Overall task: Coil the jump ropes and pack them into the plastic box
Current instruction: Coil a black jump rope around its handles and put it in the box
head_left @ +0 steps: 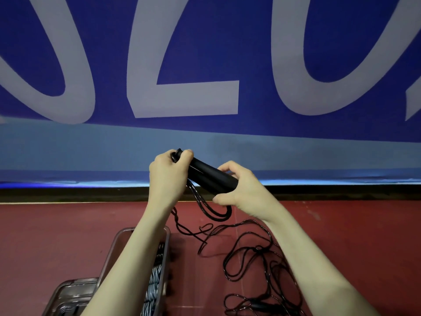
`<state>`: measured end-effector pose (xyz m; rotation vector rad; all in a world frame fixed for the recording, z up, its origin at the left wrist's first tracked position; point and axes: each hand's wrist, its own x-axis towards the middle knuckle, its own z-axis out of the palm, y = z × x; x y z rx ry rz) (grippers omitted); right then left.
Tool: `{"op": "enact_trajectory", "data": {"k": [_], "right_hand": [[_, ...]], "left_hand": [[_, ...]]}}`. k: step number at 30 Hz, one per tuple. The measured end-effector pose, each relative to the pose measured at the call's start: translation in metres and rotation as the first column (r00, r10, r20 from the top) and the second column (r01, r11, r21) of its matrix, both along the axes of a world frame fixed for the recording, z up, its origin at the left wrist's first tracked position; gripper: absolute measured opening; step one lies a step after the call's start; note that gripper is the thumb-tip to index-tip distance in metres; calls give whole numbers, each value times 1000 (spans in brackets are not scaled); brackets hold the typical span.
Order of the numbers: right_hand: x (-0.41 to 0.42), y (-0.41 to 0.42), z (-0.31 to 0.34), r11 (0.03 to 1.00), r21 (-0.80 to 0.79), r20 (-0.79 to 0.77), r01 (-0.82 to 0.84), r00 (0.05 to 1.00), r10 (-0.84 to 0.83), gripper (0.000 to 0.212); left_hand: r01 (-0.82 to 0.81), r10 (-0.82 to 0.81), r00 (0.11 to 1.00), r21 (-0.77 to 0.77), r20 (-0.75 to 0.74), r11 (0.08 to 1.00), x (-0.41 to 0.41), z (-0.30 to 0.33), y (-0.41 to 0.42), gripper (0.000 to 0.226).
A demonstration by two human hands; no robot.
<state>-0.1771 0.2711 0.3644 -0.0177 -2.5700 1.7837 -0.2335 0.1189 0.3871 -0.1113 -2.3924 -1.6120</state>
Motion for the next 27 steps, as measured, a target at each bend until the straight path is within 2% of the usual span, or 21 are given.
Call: {"op": "enact_trajectory", "data": {"k": [2, 5, 9, 12, 17, 19, 21, 23, 27], "right_hand": [[0, 1, 2, 997, -72, -8, -10, 1000, 9, 42], [1, -2, 0, 999, 16, -49, -36, 998, 36, 50], [2, -7, -4, 999, 20, -137, -25, 990, 27, 68], [1, -10, -7, 998, 51, -232, 42, 972, -29, 62], [0, -14, -14, 923, 342, -402, 175, 915, -24, 47], [-1, -13, -14, 906, 374, -412, 197, 911, -28, 42], [-2, -12, -15, 935, 321, -366, 152, 930, -26, 35], [-4, -8, -13, 970, 236, -241, 66, 970, -8, 29], [-8, 3, -9, 978, 147, 17, -149, 989, 148, 12]], "left_hand": [[-21, 20, 999, 41, 24, 999, -3, 0, -5, 31], [-37, 36, 999, 33, 25, 999, -4, -1, -6, 32], [-54, 53, 998, 50, 28, 997, -6, -1, -7, 31], [-56, 55, 998, 61, 29, 997, -7, 1, -7, 31], [-84, 77, 994, 93, 71, 992, -8, 0, -6, 32], [-99, 93, 993, 80, 79, 992, -10, -3, -7, 33], [-107, 103, 992, 55, 75, 993, -11, -5, -7, 33], [-96, 95, 994, 21, 63, 995, -11, -6, -9, 33], [-3, 6, 999, -62, 48, 998, -12, -9, -11, 33]]}}
